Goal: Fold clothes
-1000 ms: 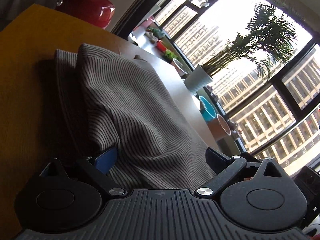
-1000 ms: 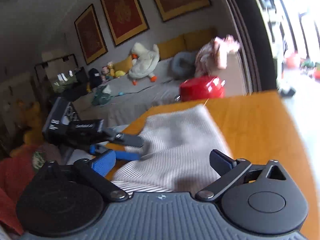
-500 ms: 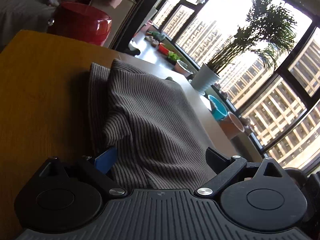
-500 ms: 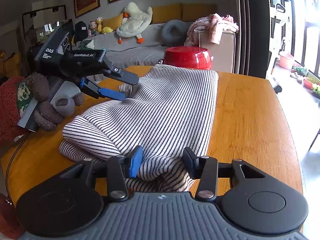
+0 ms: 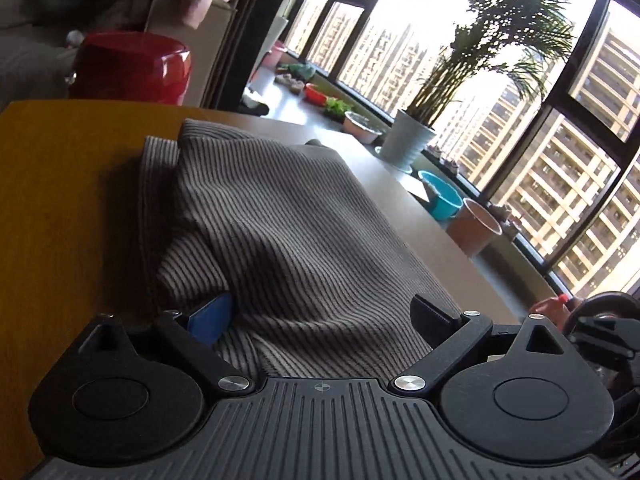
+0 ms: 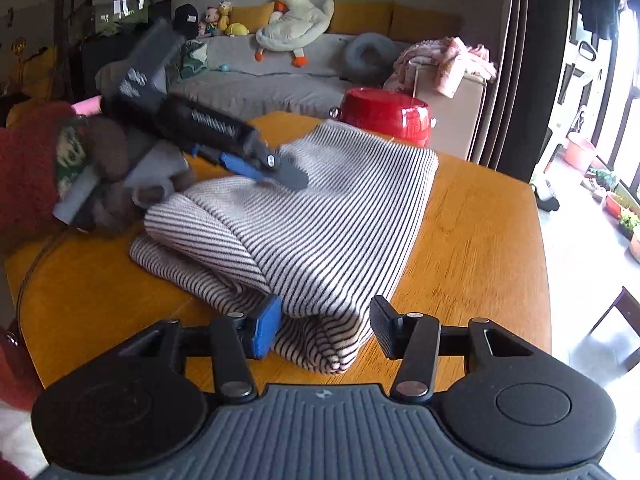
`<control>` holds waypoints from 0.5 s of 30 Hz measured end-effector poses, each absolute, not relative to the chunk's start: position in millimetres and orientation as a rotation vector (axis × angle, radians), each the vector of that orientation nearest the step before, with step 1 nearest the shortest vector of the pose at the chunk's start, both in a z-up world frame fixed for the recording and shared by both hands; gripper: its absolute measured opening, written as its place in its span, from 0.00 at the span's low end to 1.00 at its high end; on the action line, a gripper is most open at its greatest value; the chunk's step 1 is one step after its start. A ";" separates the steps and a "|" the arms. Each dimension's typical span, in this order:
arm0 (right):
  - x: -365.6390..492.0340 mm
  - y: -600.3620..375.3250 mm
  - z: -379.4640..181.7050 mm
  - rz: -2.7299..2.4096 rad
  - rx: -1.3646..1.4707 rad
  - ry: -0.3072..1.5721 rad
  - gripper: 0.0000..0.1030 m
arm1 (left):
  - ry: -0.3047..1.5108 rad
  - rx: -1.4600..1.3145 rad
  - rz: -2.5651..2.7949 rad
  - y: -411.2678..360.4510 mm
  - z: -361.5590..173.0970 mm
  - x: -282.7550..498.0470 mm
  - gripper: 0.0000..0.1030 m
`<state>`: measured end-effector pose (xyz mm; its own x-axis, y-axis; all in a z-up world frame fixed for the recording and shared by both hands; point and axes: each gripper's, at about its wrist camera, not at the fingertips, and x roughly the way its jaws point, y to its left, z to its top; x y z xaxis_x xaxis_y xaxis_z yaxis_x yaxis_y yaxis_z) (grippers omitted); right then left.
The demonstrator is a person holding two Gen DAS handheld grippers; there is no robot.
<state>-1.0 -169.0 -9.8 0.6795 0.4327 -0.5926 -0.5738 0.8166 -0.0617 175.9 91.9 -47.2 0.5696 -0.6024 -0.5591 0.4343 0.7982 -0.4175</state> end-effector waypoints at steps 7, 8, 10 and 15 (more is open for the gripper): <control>30.9 -132.5 4.3 0.662 -0.274 0.512 0.48 | 0.757 -0.256 -0.510 104.2 -37.8 161.0 0.96; 37.6 -124.4 -5.2 0.690 -0.296 0.566 0.48 | 0.748 -0.242 -0.492 109.3 -33.9 154.2 0.96; 41.2 -113.7 -19.9 0.726 -0.342 0.608 0.51 | 0.724 -0.207 -0.459 120.3 -25.4 139.7 0.96; 20.7 -112.6 -4.1 0.798 -0.435 0.525 0.60 | 0.642 -0.119 -0.397 141.9 -7.5 110.8 0.96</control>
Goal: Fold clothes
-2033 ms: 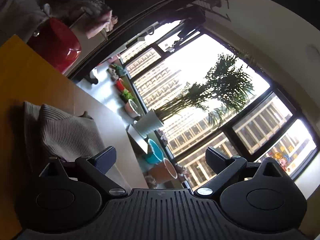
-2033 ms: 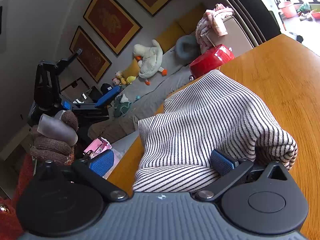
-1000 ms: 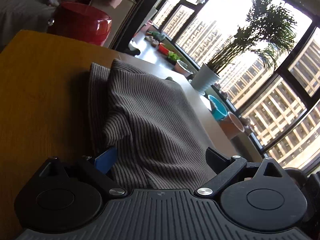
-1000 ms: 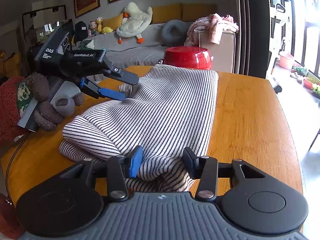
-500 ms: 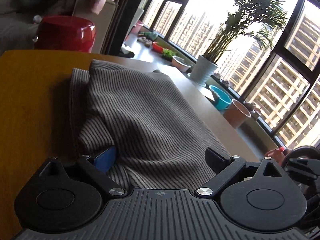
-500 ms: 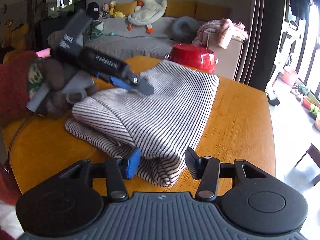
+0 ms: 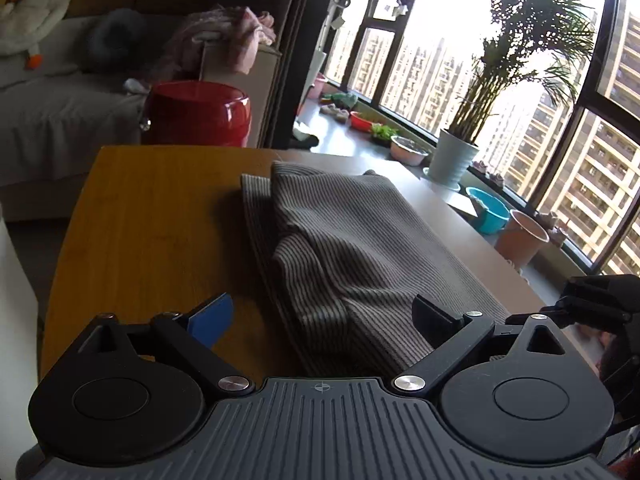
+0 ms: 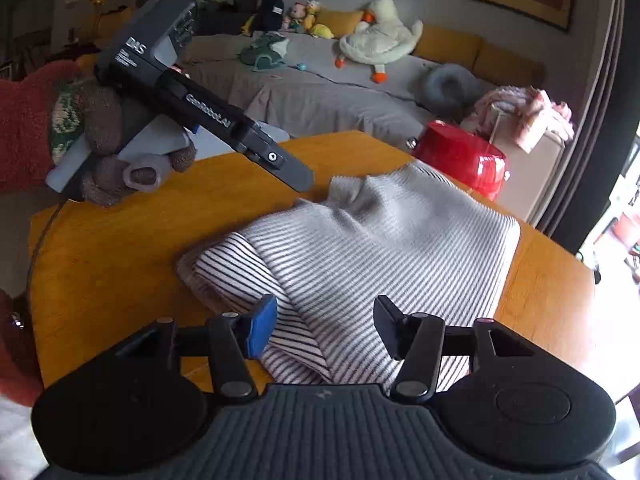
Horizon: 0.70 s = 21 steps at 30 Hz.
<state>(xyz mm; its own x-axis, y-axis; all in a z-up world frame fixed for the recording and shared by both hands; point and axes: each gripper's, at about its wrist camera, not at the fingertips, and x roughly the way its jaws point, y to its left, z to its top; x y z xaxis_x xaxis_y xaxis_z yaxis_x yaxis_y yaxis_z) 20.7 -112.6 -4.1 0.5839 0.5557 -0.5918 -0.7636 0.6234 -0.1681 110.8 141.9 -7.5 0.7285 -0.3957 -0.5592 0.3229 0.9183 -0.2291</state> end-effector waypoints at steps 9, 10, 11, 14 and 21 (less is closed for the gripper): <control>-12.7 -57.5 -40.4 0.824 -0.829 0.391 0.50 | 0.639 0.062 -0.416 142.0 -5.6 84.7 0.98; -8.8 -54.6 -41.1 0.815 -0.827 0.405 0.42 | 0.633 0.099 -0.426 140.8 -5.5 79.4 0.98; 2.8 -56.1 -36.4 0.820 -0.744 0.468 0.42 | 0.627 0.139 -0.450 138.2 -5.7 73.3 0.98; 52.5 -79.5 -16.6 0.846 -0.355 0.695 0.38 | 0.609 0.267 -0.530 127.3 -8.6 55.4 1.00; 98.0 -115.7 -14.1 0.883 0.007 0.876 0.36 | 0.520 0.622 -0.615 76.5 -39.0 41.7 1.00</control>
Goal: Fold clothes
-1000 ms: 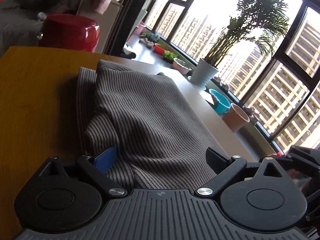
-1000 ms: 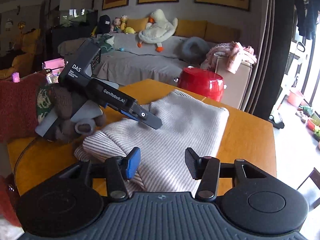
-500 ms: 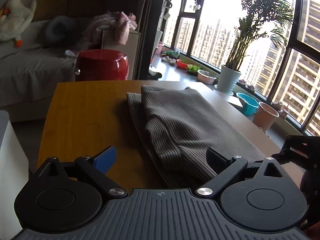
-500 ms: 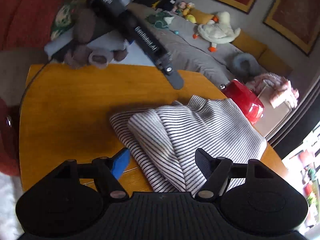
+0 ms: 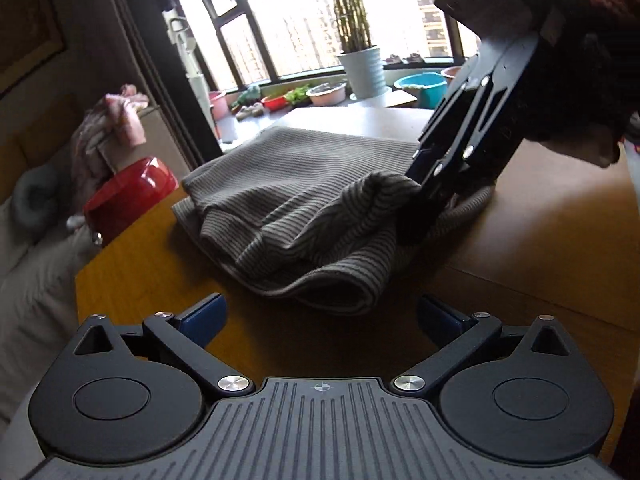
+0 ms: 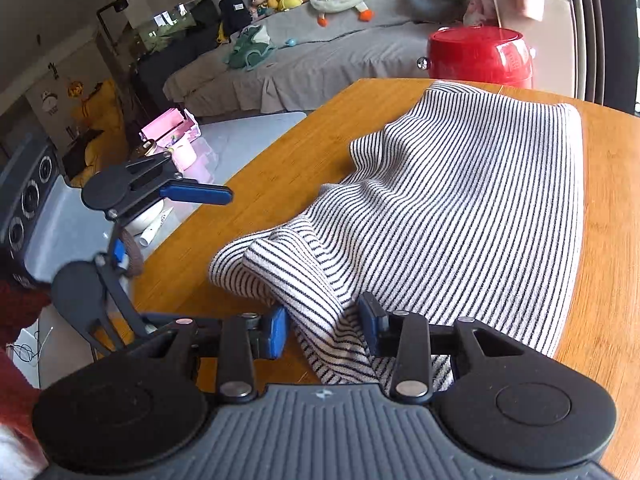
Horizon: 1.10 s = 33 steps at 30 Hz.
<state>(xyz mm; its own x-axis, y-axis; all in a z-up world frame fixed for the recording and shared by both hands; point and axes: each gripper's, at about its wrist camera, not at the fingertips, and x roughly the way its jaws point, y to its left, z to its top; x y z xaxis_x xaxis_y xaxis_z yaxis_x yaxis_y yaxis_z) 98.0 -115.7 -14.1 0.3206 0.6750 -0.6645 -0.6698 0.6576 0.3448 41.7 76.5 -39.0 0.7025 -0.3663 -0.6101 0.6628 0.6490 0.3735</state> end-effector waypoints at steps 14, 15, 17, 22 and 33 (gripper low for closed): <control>80.4 -105.6 -1.6 0.859 -0.268 0.795 0.37 | 0.353 0.732 -0.758 32.5 -59.1 55.6 0.64; 76.1 -107.0 1.7 0.842 -0.297 0.779 0.39 | 0.361 0.705 -0.762 33.7 -59.2 57.4 0.62; 66.9 -110.1 7.7 0.811 -0.360 0.738 0.52 | 0.412 0.585 -0.780 40.6 -56.4 67.6 0.61; 36.5 -112.5 11.6 0.708 -0.603 0.568 0.70 | 0.579 0.171 -0.821 72.6 -43.3 111.6 0.57; 38.4 -79.2 -38.9 0.546 -0.949 0.367 0.37 | 0.662 -0.075 -0.780 106.5 -41.1 128.0 0.58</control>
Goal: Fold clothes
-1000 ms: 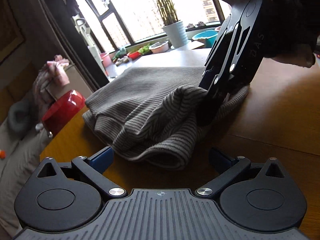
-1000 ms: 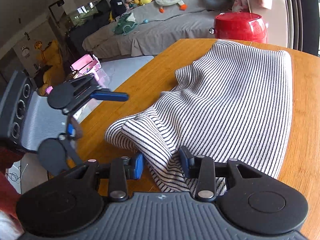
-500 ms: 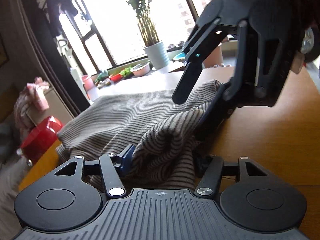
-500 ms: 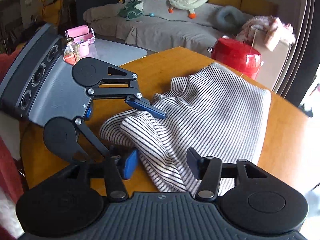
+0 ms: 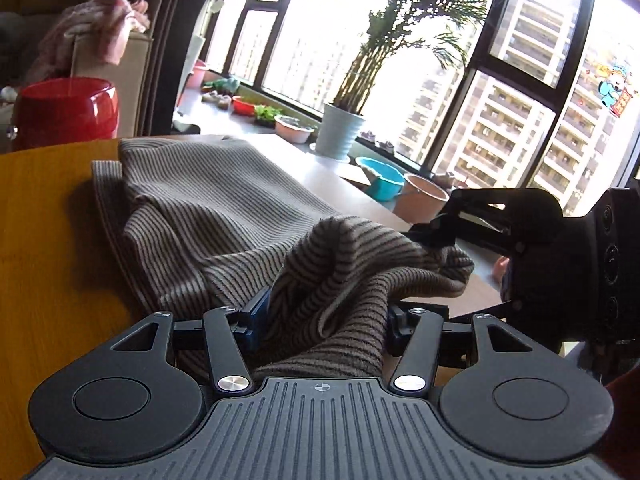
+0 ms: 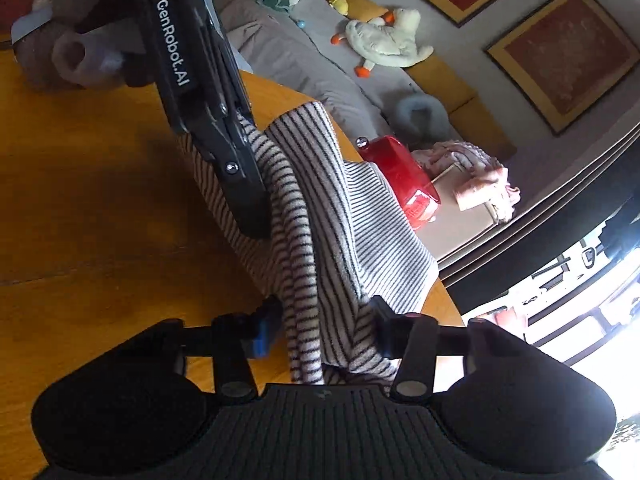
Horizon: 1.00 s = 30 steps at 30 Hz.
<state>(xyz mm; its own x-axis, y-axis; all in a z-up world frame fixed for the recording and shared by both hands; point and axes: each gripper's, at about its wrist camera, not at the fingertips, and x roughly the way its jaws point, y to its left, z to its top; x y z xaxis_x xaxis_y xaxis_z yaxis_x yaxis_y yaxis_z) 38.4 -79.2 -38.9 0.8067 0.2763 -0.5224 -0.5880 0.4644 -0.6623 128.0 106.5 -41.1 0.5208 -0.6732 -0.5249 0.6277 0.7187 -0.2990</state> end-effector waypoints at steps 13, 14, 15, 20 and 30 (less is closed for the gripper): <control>7.5 -87.2 -13.2 0.708 -0.853 0.489 0.21 | 0.614 -0.286 -0.625 172.6 14.5 129.8 0.82; -2.8 -90.0 -6.9 0.730 -0.858 0.501 0.21 | 0.617 -0.299 -0.650 166.4 14.0 136.3 0.82; -11.8 -92.8 -0.1 0.748 -0.857 0.515 0.21 | 0.622 -0.308 -0.677 159.6 12.9 142.6 0.82; -51.9 -110.3 71.3 0.798 -0.769 0.569 0.21 | 0.730 -0.285 -0.815 110.5 -17.2 169.0 0.81; 52.2 -115.5 106.5 0.772 -0.576 0.564 0.21 | 0.804 -0.239 -0.859 101.7 -47.0 177.0 0.73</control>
